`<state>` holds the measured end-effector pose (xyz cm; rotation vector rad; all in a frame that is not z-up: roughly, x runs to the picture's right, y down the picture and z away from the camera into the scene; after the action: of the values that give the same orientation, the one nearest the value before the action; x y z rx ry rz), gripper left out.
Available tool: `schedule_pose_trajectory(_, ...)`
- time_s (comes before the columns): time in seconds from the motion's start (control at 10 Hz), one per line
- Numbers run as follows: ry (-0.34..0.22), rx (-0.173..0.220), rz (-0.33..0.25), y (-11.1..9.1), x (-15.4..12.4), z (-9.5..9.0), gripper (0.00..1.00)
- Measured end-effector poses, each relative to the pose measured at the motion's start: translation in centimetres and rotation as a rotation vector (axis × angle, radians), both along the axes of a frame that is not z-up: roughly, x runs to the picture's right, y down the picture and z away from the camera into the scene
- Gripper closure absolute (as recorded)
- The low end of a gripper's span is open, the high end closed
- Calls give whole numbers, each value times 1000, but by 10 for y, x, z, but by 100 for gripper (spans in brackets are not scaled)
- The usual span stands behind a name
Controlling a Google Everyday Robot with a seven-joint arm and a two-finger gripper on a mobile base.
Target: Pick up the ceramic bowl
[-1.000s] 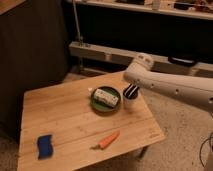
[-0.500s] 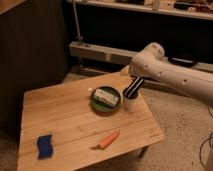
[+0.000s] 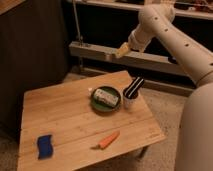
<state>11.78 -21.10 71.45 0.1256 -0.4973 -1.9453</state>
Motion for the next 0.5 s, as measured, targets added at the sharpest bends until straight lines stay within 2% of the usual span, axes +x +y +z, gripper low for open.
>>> schedule_pose_trajectory(0.1,-44,3,-39,-6,-5,-9,20)
schedule_pose_trajectory(0.3,-31,-7,-46,-10,-2,-13,20)
schedule_pose_trajectory(0.5,-14,-44,-44,1,-8,-1,20)
